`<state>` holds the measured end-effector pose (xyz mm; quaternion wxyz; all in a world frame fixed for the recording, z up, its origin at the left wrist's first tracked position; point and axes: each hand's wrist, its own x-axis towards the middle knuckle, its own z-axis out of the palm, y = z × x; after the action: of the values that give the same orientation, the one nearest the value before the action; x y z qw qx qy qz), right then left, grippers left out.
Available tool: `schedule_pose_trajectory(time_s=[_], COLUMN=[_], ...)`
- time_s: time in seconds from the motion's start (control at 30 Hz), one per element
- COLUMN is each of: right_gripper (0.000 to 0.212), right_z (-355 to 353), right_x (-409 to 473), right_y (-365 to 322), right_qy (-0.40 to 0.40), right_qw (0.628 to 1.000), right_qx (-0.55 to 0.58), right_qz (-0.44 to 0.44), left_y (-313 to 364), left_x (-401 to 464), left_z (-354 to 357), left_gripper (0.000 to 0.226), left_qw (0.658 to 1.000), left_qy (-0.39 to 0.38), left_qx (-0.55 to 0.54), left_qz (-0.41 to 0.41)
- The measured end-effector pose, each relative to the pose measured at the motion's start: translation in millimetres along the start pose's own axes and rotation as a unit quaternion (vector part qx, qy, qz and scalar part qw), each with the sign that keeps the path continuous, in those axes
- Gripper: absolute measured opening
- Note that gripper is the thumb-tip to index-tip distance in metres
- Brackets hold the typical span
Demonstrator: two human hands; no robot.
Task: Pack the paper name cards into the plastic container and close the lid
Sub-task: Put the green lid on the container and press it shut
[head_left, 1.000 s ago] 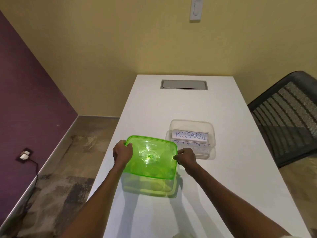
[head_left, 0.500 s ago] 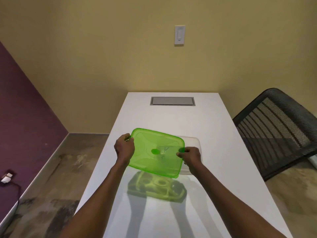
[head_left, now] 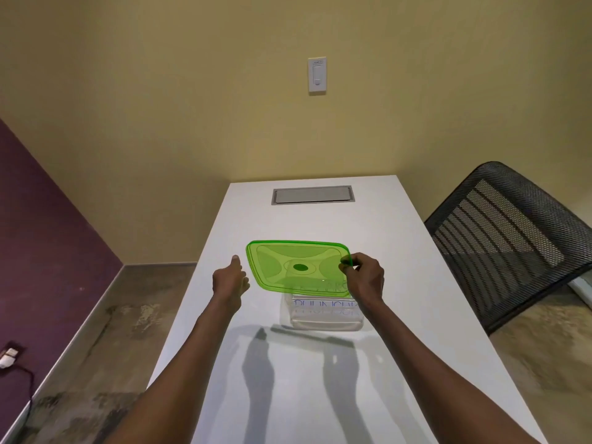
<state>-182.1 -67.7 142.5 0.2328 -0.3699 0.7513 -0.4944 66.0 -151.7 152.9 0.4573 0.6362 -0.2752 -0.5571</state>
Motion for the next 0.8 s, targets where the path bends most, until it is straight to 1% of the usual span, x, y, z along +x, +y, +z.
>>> schedule_pose_trajectory(time_s=[0.07,0.13,0.23,0.37,0.5,0.67,0.8], right_gripper=[0.020,0.022,0.022,0.022,0.018,0.021,0.028], right_z=[-2.1,-4.9,-10.1,-16.2,-23.3,-29.5,-30.9], right_x=[0.5,0.2,0.0,1.5,5.5,12.5,17.9], right_y=[-1.4,-1.3,-0.3,0.6,5.0,13.8,20.1], right_qy=[0.013,0.018,0.020,0.011,0.020,0.012,-0.012], right_qw=[1.000,0.999,0.998,0.994,0.990,0.989,0.989], right_qx=[0.000,0.000,0.009,0.018,0.041,0.071,0.078], right_qz=[-0.010,-0.028,-0.060,-0.110,-0.132,-0.126,-0.123], left_y=[-0.9,-0.5,3.7,7.7,6.4,4.1,0.2], left_x=[4.7,7.2,5.8,-0.5,-6.5,-8.8,-5.5], left_z=[-1.7,-3.0,-1.6,4.4,8.0,11.5,14.3], left_gripper=[0.039,0.051,0.057,0.046,0.038,0.022,0.011], left_qw=[0.999,0.998,0.996,0.989,0.984,0.972,0.971], left_qy=[-0.024,-0.031,-0.037,-0.073,-0.107,-0.136,-0.136], left_qx=[0.000,0.012,0.021,-0.018,0.008,-0.002,-0.011], left_qz=[-0.029,-0.053,-0.079,-0.125,-0.143,-0.189,-0.194])
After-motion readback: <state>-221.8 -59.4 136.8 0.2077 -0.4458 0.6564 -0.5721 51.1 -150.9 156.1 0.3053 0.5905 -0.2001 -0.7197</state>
